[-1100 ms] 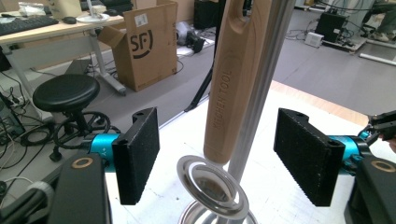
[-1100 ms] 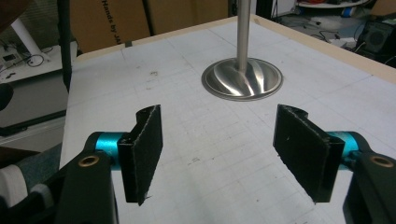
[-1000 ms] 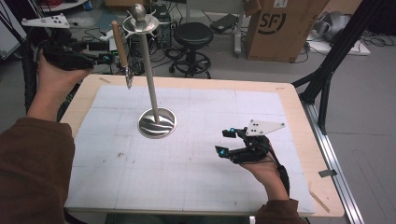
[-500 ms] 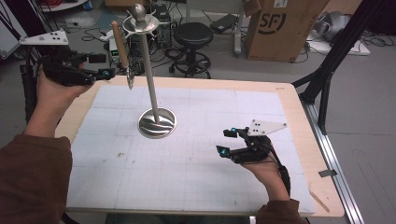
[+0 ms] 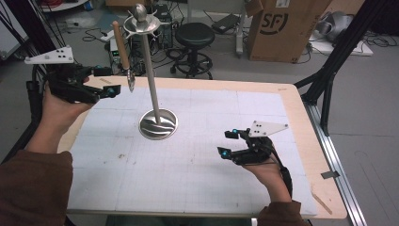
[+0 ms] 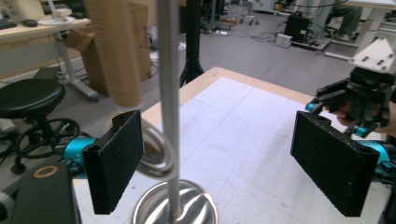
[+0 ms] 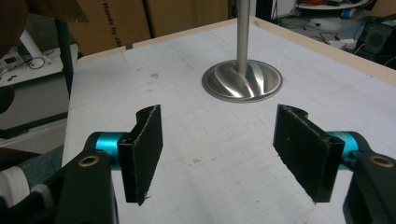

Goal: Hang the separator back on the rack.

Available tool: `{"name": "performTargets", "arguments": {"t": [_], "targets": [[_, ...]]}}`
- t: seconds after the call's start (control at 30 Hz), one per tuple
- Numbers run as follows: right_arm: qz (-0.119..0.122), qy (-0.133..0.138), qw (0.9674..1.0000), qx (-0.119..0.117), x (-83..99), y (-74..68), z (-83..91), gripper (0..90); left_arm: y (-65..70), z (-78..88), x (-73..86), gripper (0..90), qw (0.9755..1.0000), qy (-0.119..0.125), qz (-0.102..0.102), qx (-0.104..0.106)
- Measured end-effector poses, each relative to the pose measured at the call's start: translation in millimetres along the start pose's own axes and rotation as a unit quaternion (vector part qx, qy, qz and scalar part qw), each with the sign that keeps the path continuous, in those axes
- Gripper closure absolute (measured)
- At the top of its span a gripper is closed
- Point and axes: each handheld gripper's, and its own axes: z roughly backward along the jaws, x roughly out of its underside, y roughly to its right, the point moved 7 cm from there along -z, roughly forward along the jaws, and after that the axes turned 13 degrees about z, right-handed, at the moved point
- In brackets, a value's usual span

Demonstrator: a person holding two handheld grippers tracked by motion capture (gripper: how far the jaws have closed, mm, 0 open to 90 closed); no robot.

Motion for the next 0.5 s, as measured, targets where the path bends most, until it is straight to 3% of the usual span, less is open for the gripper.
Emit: {"name": "performTargets", "arguments": {"t": [0.2,0.5], "targets": [[-0.001,-0.001,1.0,-0.003,0.2,-1.0,-0.3,32.3,8.7,-6.2,8.4,15.7,1.0,-0.008,-0.003,0.003],[-0.004,-0.002,1.0,-0.001,1.2,-0.3,1.0,32.3,20.5,-11.1,25.0,12.8,0.9998,0.002,-0.004,0.019]]}}
